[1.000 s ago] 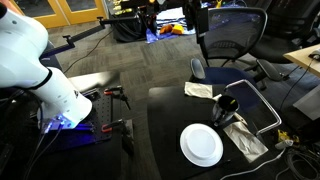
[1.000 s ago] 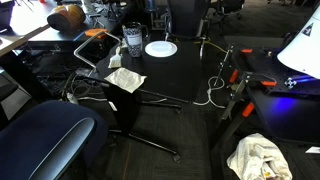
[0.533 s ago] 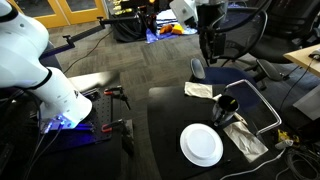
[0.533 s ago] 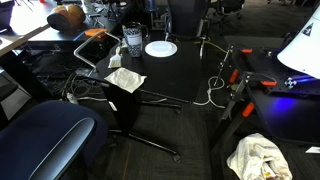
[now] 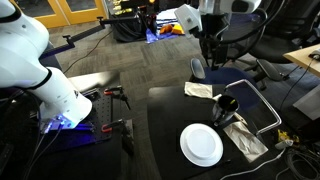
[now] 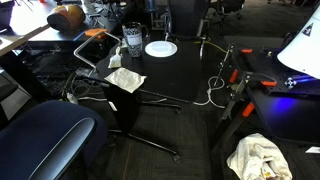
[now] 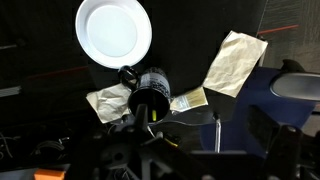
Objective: Remove the marker from the mug and put it on the table
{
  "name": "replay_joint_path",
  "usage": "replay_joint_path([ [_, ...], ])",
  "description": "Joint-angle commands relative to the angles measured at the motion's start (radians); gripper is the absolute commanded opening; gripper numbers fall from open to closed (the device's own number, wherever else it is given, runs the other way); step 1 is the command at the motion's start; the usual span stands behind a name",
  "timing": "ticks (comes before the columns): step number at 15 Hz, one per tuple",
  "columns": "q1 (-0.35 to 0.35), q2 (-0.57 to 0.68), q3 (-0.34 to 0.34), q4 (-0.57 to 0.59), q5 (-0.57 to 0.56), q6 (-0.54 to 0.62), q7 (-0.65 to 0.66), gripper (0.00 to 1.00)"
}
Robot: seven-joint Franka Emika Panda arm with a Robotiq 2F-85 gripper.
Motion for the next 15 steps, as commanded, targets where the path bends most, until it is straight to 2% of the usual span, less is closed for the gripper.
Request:
replay_joint_path([
  [1,-0.006,0.024,-0.001,0.020,0.011,0.014,0.002,1.00],
  [5,-0.022,0.117,-0.005,0.082,0.046,0.048,-0.065,1.00],
  [15,-0.061,0.316,-0.005,0.225,0.010,0.060,-0.166,1.00],
])
